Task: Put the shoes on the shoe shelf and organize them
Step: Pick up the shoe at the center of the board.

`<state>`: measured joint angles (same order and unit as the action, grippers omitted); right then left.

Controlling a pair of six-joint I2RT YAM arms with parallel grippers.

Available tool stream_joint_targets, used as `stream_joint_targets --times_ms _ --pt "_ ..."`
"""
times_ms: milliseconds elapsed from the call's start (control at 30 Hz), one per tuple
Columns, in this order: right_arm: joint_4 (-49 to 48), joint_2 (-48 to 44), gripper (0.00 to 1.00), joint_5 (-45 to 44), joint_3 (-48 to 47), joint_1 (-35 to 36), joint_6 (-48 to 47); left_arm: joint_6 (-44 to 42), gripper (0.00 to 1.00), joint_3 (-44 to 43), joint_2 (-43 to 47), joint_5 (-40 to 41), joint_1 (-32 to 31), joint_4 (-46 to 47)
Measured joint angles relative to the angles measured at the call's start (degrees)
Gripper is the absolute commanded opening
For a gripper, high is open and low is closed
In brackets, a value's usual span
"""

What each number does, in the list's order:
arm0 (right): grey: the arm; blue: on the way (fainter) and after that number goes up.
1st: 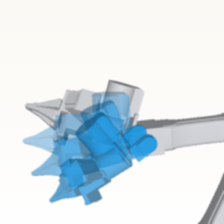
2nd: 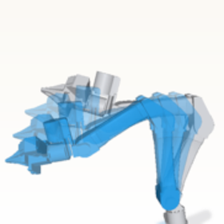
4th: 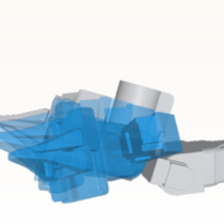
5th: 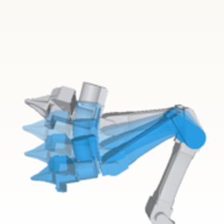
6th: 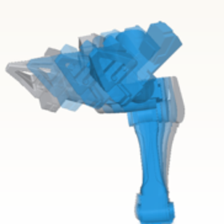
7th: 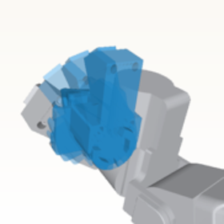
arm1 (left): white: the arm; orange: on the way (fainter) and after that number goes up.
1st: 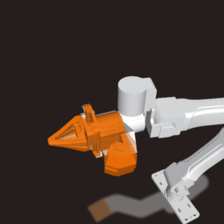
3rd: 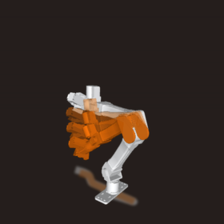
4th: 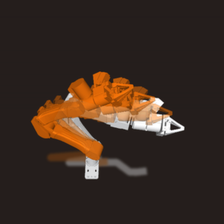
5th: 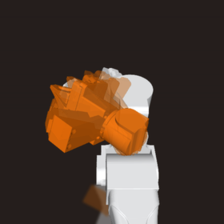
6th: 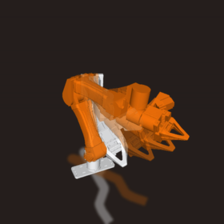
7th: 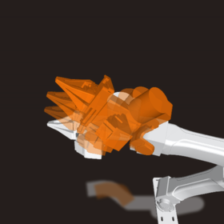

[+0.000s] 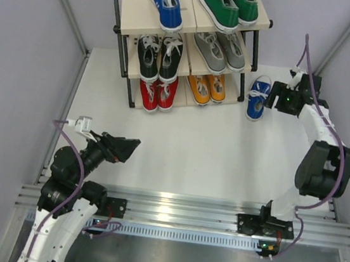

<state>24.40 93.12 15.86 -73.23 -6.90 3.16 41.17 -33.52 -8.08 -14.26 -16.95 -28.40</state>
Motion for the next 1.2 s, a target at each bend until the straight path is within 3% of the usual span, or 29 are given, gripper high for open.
stream_joint_targets --times_ms 200,533,667,700,767,933,1200 --pt "-3.0 15.0 0.70 -1.3 -10.4 0.5 4.0 2.6 0.99 4.3 3.4 0.0 0.0 -2.3" --pt "-3.2 26.4 0.56 -7.5 -18.0 3.4 8.6 6.4 0.99 7.1 5.8 -1.3 0.0 -3.0" --pt "-3.7 28.2 0.26 -7.4 -18.0 3.5 9.8 8.4 0.99 8.7 5.8 -1.8 0.0 -2.4" --pt "-3.8 28.4 0.11 -7.1 -18.0 3.5 10.0 9.0 0.99 9.4 5.8 -2.3 0.0 -2.0" --pt "-4.4 28.3 0.00 -7.0 -17.6 3.3 9.8 10.7 0.97 11.0 5.7 -3.4 0.0 -1.6" --pt "-9.3 23.5 0.00 -1.9 -8.9 0.3 11.0 13.4 0.95 13.2 2.2 -7.2 0.0 1.4" --pt "-2.0 4.2 0.00 13.7 7.7 -9.4 9.9 14.7 0.95 14.2 -5.3 -12.3 0.0 9.5"
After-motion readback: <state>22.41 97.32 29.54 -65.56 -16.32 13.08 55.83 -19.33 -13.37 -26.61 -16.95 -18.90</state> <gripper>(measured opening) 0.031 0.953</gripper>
